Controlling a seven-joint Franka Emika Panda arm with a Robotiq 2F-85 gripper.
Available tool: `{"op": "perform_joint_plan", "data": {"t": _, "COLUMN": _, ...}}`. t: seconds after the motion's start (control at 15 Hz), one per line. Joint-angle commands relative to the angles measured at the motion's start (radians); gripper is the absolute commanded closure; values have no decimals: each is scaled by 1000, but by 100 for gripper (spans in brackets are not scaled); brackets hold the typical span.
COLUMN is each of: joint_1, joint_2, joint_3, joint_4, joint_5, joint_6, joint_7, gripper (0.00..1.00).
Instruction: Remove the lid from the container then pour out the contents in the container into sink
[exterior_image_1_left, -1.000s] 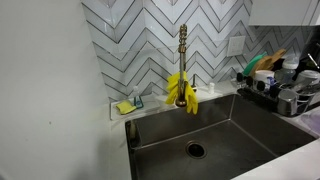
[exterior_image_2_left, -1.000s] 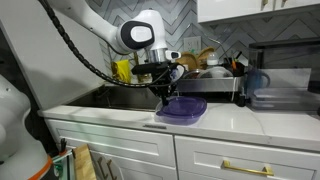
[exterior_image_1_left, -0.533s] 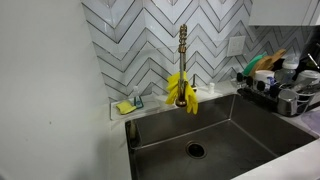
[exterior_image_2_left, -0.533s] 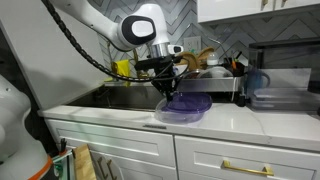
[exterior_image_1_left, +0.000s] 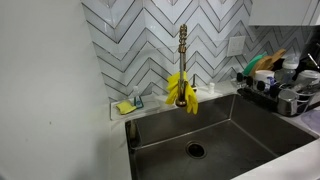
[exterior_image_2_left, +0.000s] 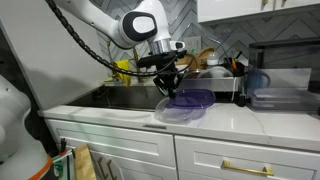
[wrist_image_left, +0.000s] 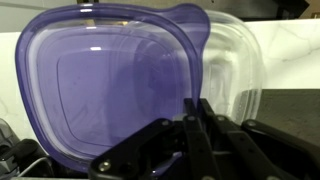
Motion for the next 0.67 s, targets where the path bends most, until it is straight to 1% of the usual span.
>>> {"op": "perform_joint_plan", "data": {"t": 0.0, "joint_1": -14, "joint_2": 36, "joint_3": -17, "joint_4": 19, "joint_5": -30, "joint_6": 29, "joint_7": -57, "gripper": 98}}
{"op": "perform_joint_plan", "data": {"t": 0.33, "joint_1": -45, "joint_2": 72, "joint_3": -62, "joint_4": 65, "joint_5": -8, "joint_6": 108, "joint_7": -201, "gripper": 98}}
{"op": "perform_joint_plan", "data": {"t": 0.6, "joint_1": -75, "joint_2": 142, "joint_3": -101, "joint_4": 108, "joint_5": 45, "joint_6": 168, "joint_7": -303, "gripper": 98}}
